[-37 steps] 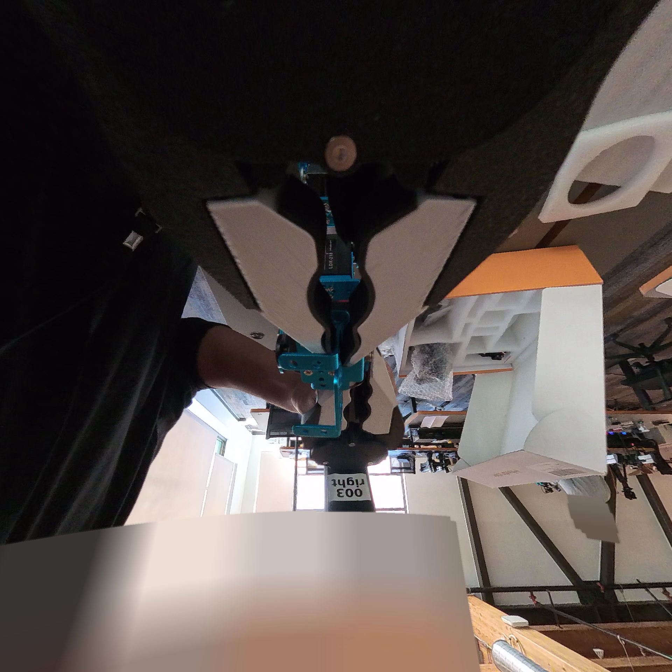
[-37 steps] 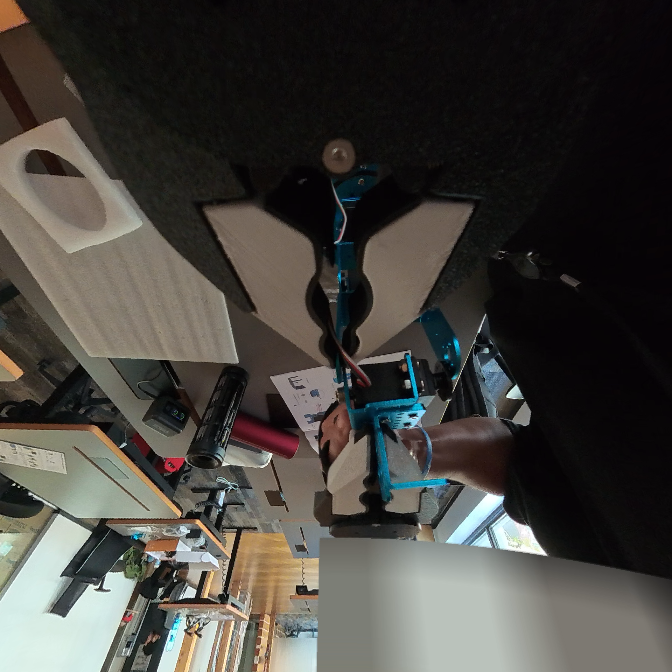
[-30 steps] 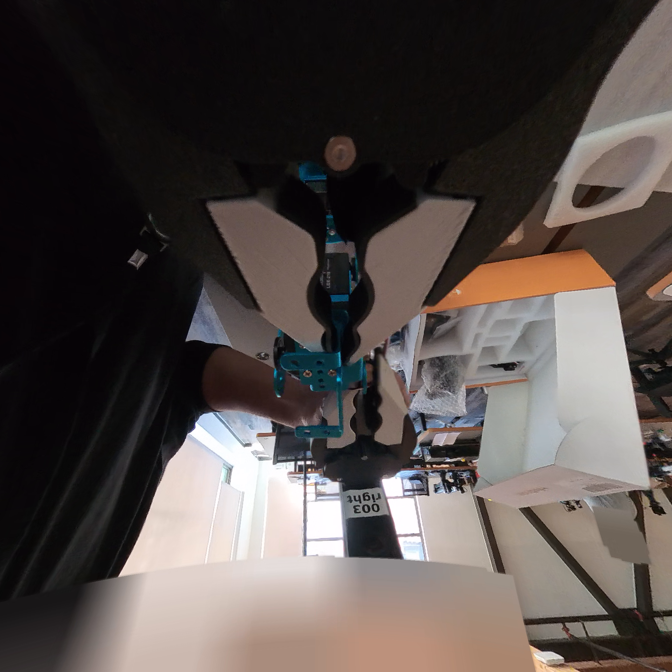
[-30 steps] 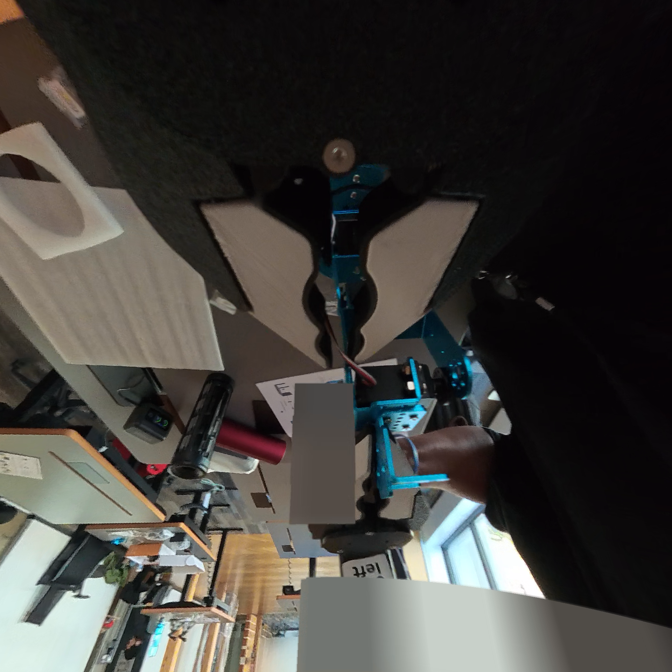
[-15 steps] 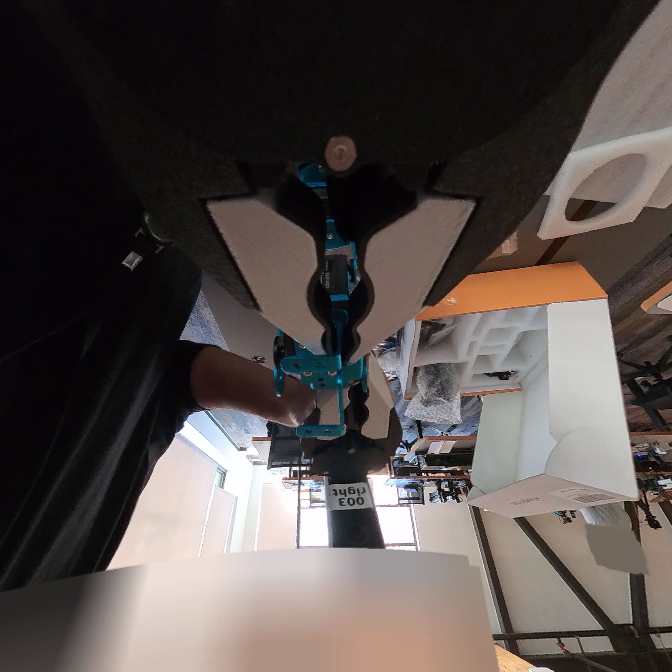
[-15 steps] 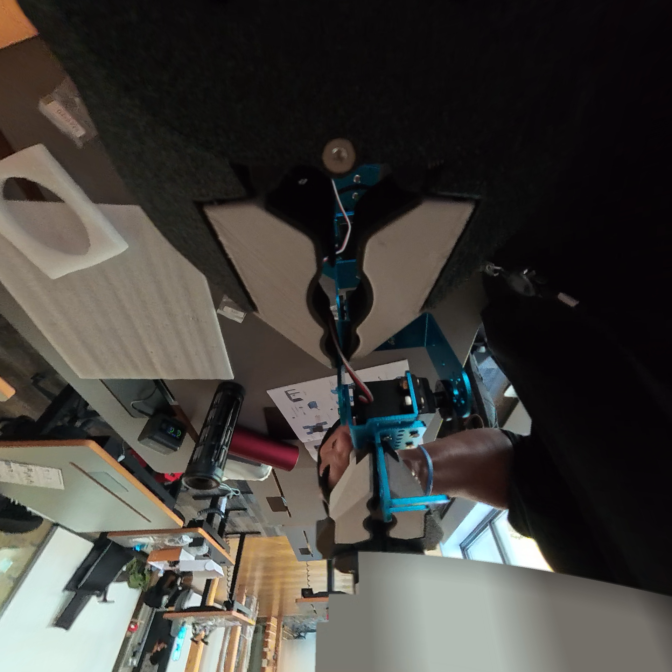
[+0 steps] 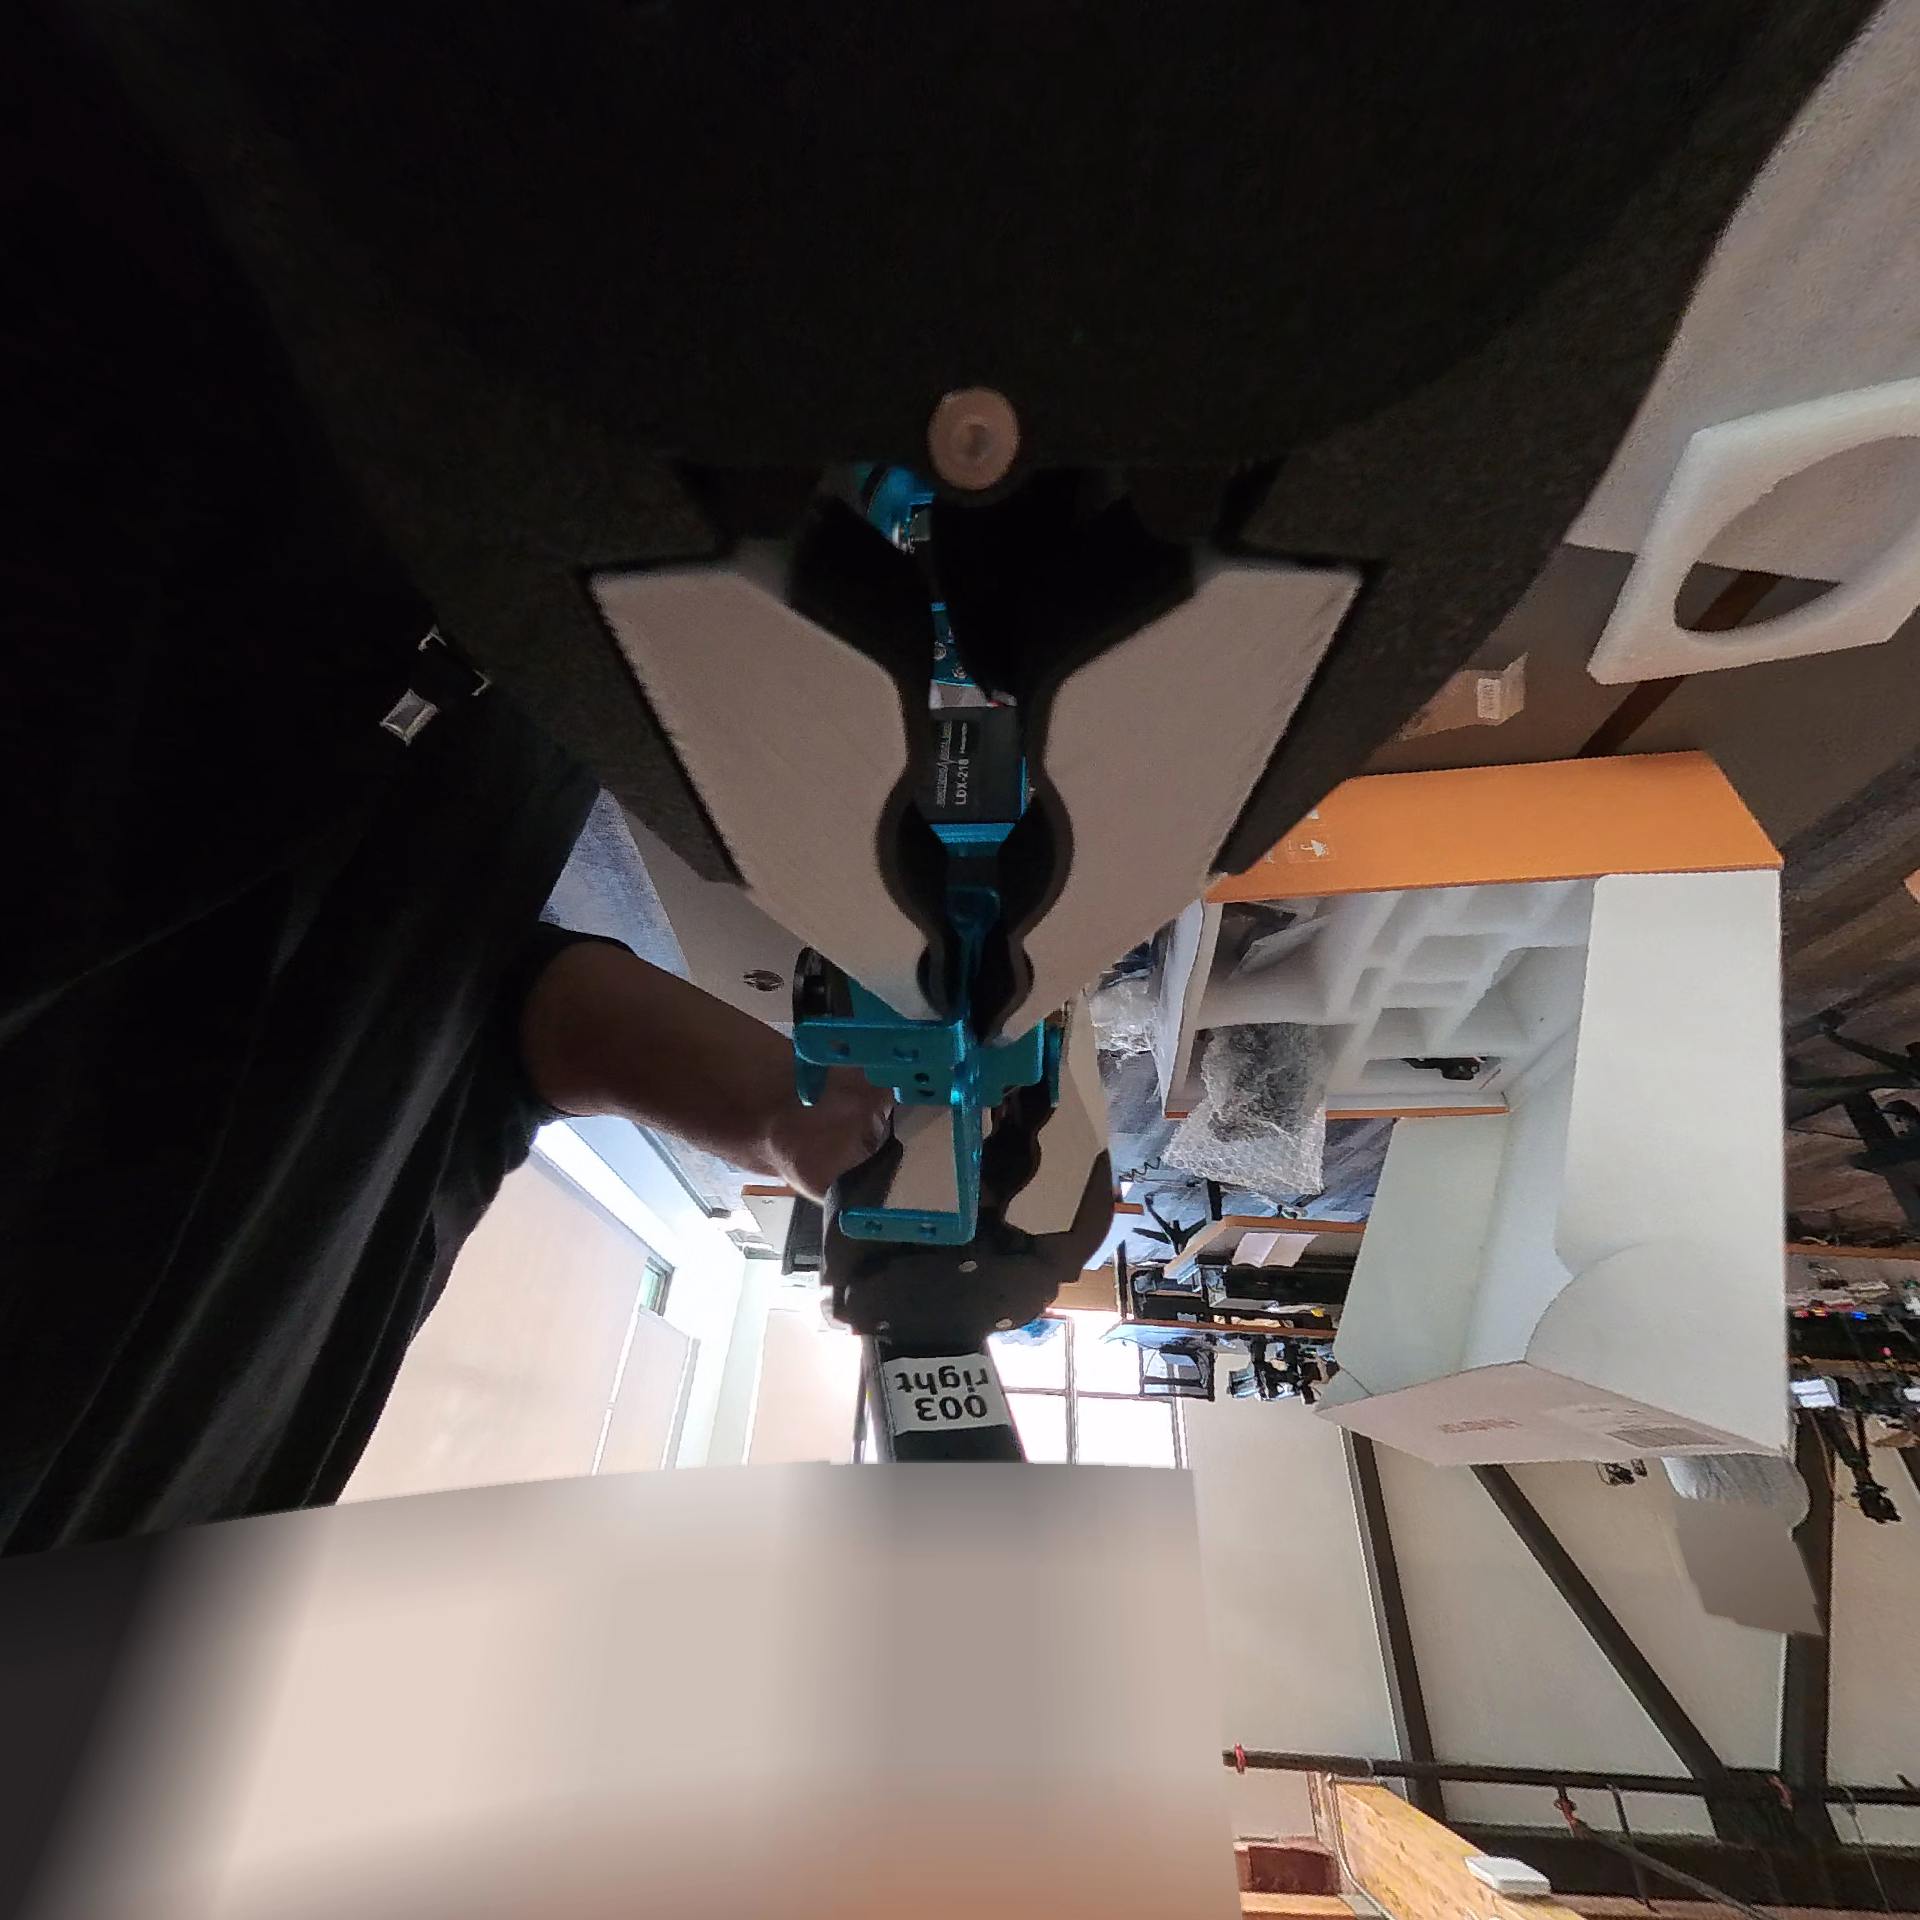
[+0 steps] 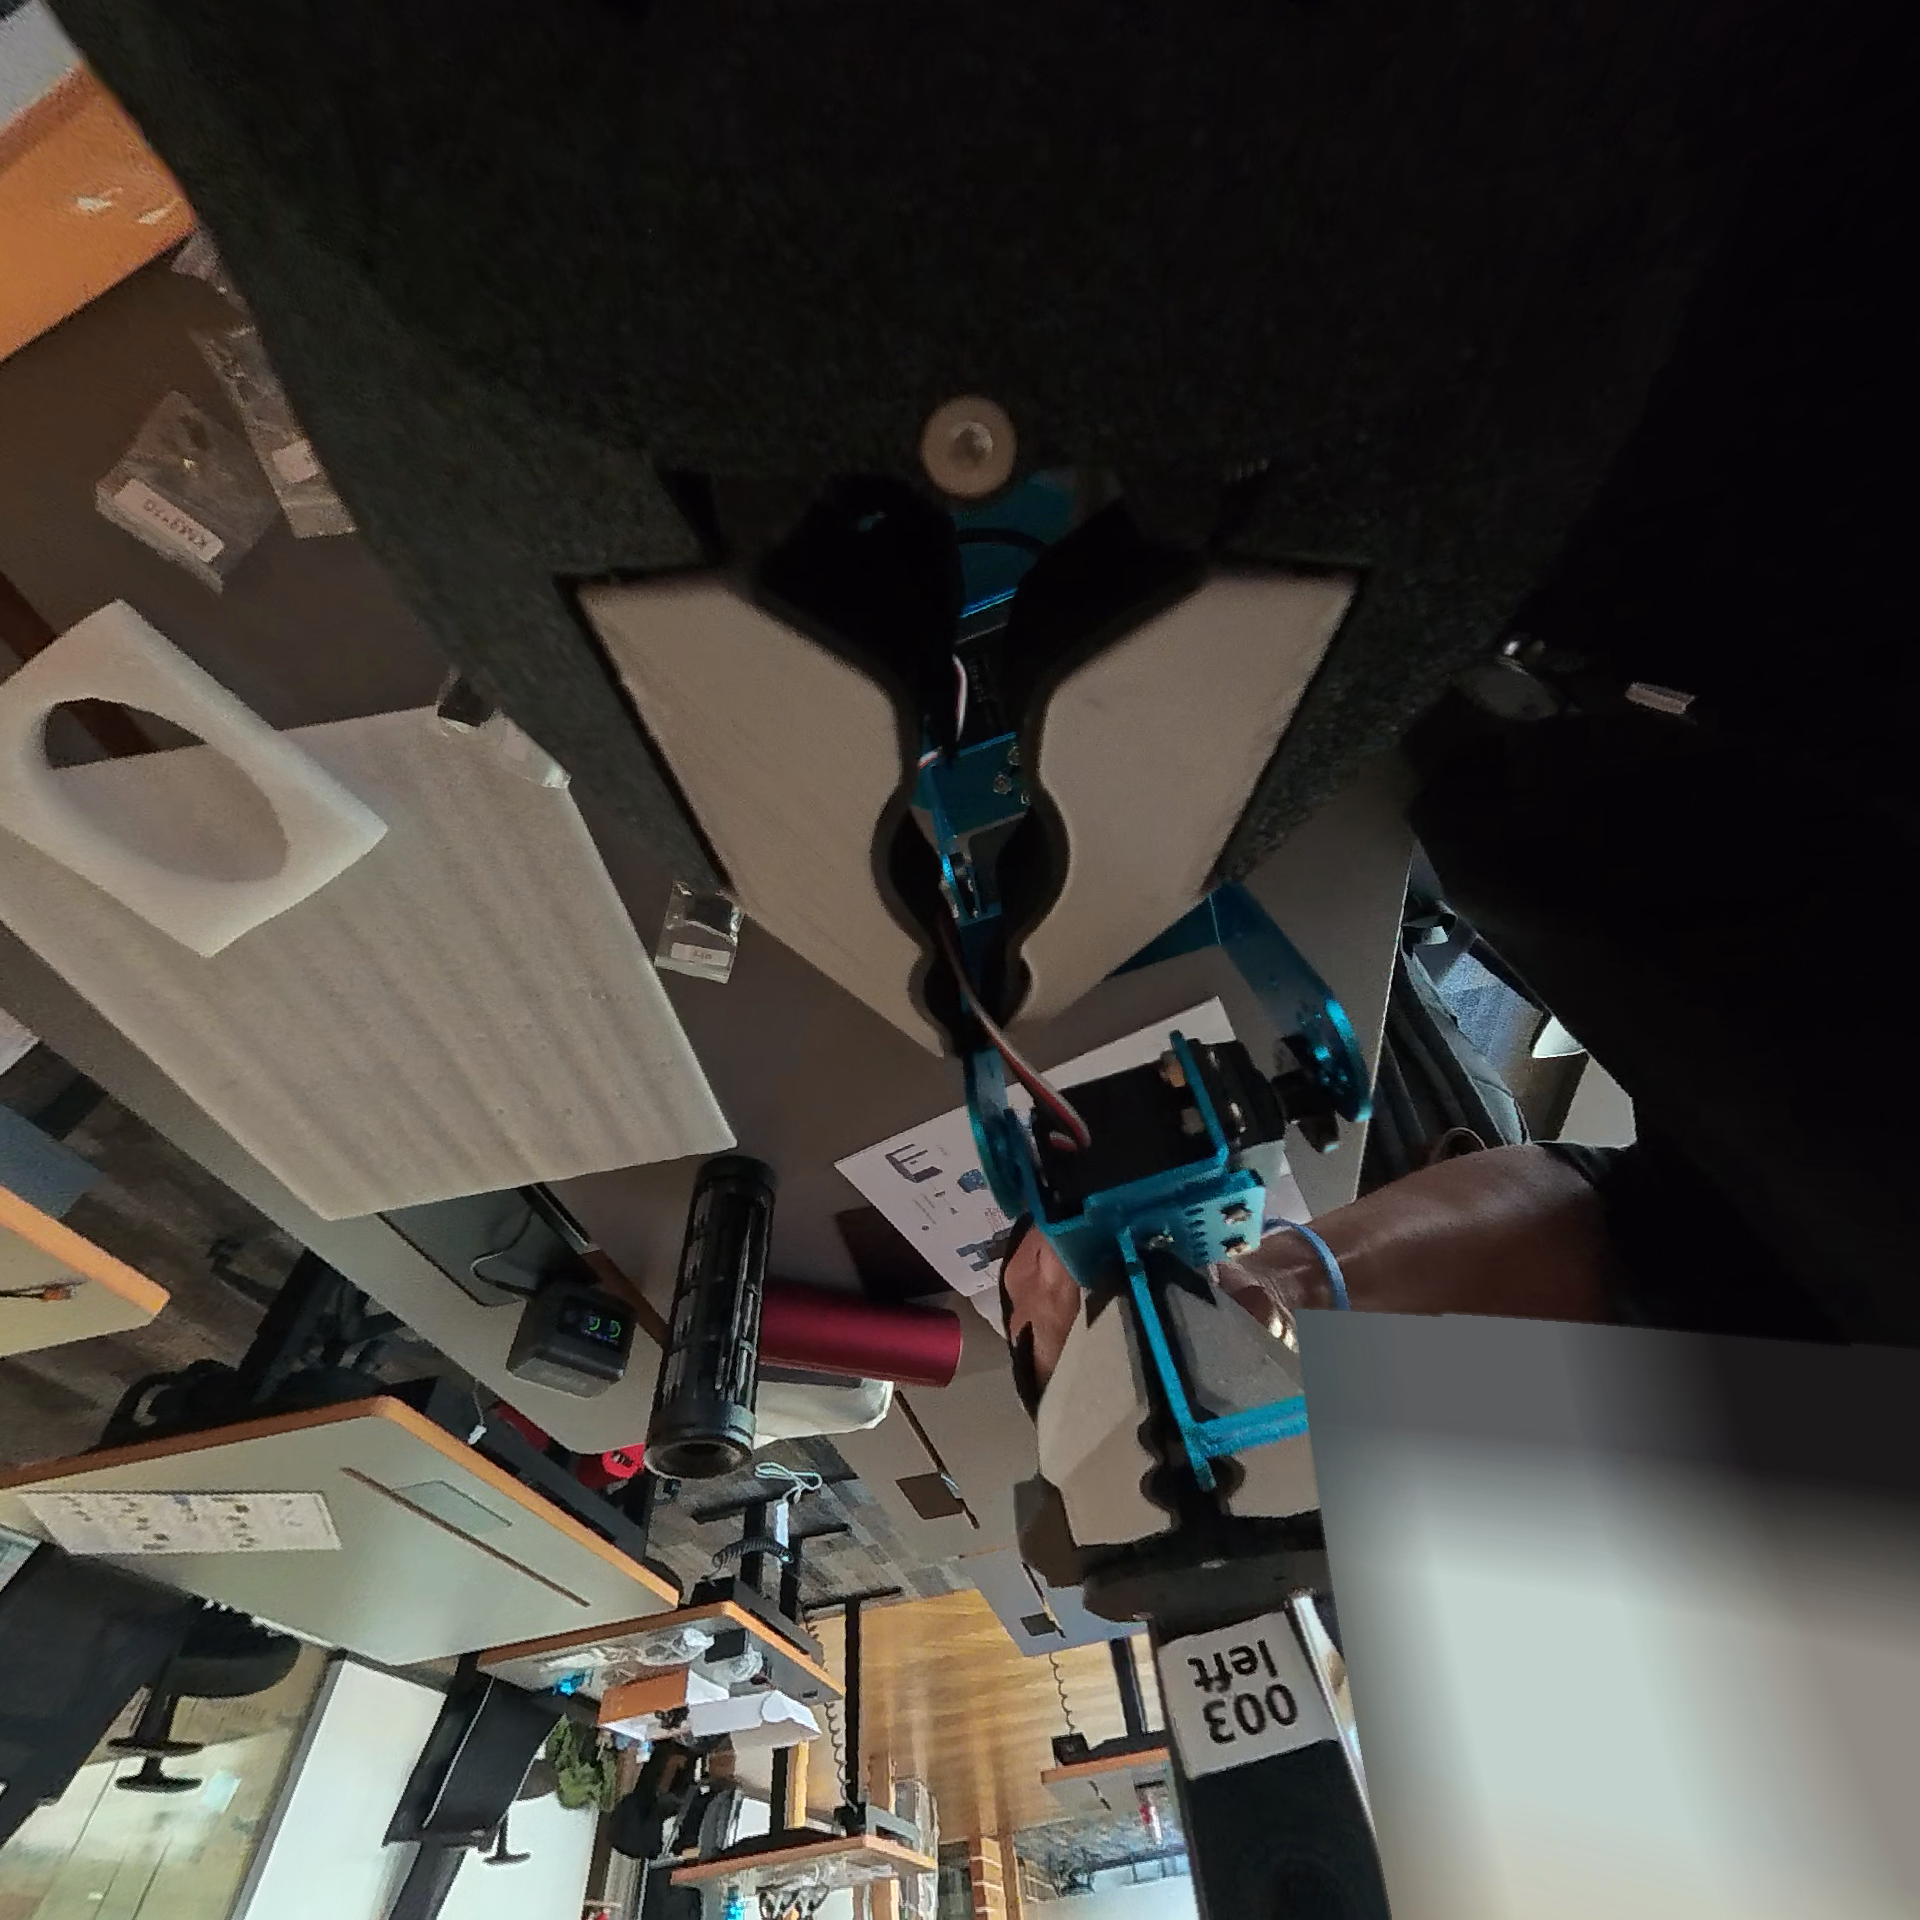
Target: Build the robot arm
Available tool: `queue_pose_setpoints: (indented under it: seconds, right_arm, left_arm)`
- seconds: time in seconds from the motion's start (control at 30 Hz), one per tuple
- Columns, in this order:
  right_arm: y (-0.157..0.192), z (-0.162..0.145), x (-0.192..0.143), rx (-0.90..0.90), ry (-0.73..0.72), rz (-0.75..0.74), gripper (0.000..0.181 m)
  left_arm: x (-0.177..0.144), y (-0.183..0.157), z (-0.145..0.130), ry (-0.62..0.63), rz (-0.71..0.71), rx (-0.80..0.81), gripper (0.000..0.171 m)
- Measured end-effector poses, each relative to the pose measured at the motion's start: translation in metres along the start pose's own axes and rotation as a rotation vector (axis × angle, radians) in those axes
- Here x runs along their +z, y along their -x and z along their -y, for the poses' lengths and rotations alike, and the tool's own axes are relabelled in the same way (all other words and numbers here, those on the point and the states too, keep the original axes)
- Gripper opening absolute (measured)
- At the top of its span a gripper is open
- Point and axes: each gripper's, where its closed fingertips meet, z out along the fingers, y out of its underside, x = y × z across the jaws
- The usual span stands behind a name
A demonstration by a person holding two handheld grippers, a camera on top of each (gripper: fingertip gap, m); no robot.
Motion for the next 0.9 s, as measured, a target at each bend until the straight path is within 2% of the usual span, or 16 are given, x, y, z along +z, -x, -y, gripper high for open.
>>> queue_pose_setpoints:
  seconds: [0.13, 0.23, 0.27, 0.33, 0.47, 0.57, 0.7, 0.9]
  right_arm:
    - [0.001, 0.001, 0.0, 0.019, -0.038, 0.023, 0.003]
    - [0.005, 0.002, -0.005, 0.043, -0.087, 0.115, 0.004]
    - [0.01, 0.004, -0.01, 0.018, -0.113, 0.158, 0.013]
    - [0.012, 0.007, -0.023, -0.029, -0.138, 0.209, 0.016]
    - [0.004, 0.037, -0.045, -0.02, -0.25, 0.269, 0.017]
    - [0.001, 0.025, -0.023, -0.046, -0.097, 0.296, 0.015]
    - [0.009, 0.026, -0.017, -0.066, -0.032, 0.364, 0.011]
    - [0.014, 0.026, -0.012, -0.112, 0.033, 0.374, 0.002]
  left_arm:
    - [0.0, 0.001, -0.001, 0.004, -0.001, 0.011, 0.0]
    - [0.001, -0.001, -0.001, 0.017, -0.011, 0.034, 0.0]
    - [0.001, -0.002, -0.001, 0.021, -0.012, 0.04, 0.0]
    - [0.002, -0.002, -0.001, 0.027, -0.014, 0.045, 0.0]
    - [0.003, -0.003, -0.001, 0.037, -0.015, 0.047, 0.0]
    - [0.004, -0.005, -0.001, 0.042, -0.021, 0.048, 0.0]
    - [0.004, -0.005, -0.001, 0.049, -0.011, 0.049, 0.0]
    - [0.002, -0.006, -0.001, 0.048, -0.018, 0.049, 0.0]
